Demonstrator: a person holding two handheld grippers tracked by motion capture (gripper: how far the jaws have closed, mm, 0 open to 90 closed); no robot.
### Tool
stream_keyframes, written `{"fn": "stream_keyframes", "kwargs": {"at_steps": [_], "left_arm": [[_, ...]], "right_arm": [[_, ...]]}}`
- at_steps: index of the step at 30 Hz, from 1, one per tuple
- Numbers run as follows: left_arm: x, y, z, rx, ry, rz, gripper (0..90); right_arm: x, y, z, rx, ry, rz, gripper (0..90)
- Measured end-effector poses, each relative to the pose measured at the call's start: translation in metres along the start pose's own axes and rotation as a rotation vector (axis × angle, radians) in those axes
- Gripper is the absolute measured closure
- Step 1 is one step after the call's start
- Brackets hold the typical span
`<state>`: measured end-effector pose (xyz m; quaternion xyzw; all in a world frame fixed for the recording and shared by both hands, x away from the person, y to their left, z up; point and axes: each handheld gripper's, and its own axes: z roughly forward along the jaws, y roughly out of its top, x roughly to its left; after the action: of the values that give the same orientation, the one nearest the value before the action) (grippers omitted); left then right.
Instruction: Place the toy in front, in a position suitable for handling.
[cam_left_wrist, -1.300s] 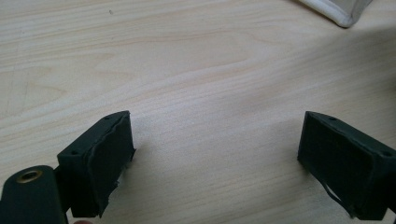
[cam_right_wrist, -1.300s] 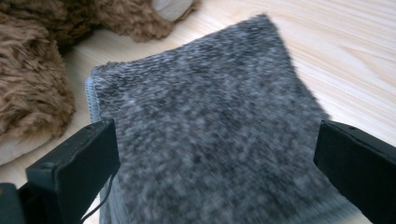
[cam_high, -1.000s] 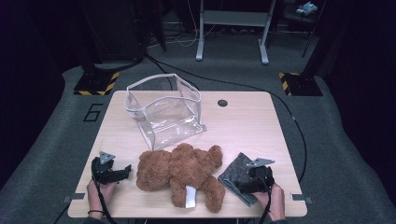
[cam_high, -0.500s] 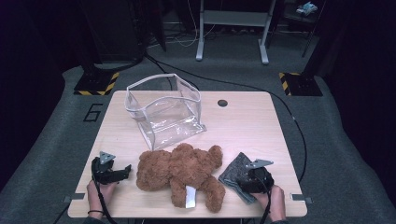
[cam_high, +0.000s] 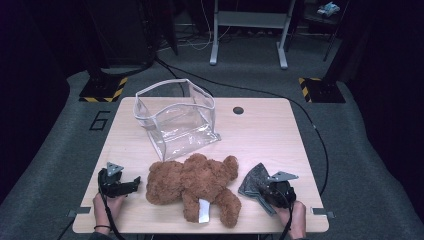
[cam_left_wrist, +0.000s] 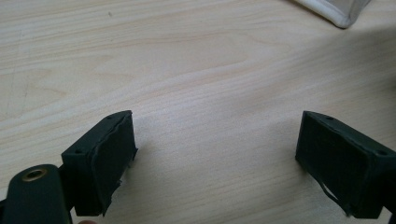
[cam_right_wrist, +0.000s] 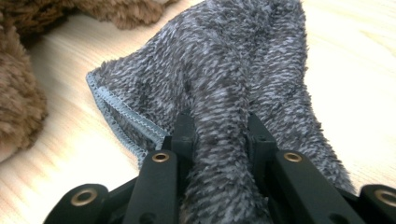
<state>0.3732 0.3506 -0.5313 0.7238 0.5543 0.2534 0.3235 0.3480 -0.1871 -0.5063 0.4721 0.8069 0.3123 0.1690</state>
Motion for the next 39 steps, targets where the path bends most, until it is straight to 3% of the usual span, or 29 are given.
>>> {"fn": "stream_keyframes", "kwargs": {"at_steps": [2, 3, 8, 11, 19, 21, 25, 29, 39], "left_arm": [[0.000, 0.000, 0.000, 0.000, 0.000, 0.000, 11.4], [0.000, 0.000, 0.000, -0.002, 0.001, 0.002, 11.5], [0.000, 0.000, 0.000, -0.006, 0.000, 0.002, 11.9], [0.000, 0.000, 0.000, -0.006, 0.000, 0.003, 11.9], [-0.001, 0.000, 0.000, -0.009, 0.002, 0.002, 11.9], [-0.001, 0.000, 0.000, -0.009, 0.002, 0.002, 11.9], [-0.001, 0.000, 0.000, -0.007, 0.003, 0.003, 11.9], [-0.001, 0.000, 0.000, -0.012, 0.005, 0.000, 11.9], [-0.001, 0.000, 0.000, -0.007, 0.002, 0.003, 11.9]], "right_arm": [[0.001, 0.000, -0.002, 0.000, 0.001, 0.012, 72.0], [-0.001, 0.001, -0.003, -0.014, 0.000, -0.009, 72.0], [-0.003, 0.004, -0.013, -0.046, -0.020, -0.016, 72.2], [-0.002, 0.006, -0.017, -0.057, -0.023, 0.001, 72.2], [-0.015, 0.016, -0.037, -0.089, -0.090, 0.008, 72.1], [-0.024, 0.019, -0.044, -0.114, -0.121, 0.036, 72.1], [-0.033, 0.023, -0.048, -0.120, -0.147, 0.049, 71.9], [-0.048, 0.029, -0.050, -0.125, -0.202, 0.079, 71.9], [-0.075, 0.043, -0.036, -0.110, -0.296, 0.214, 71.5]]}}
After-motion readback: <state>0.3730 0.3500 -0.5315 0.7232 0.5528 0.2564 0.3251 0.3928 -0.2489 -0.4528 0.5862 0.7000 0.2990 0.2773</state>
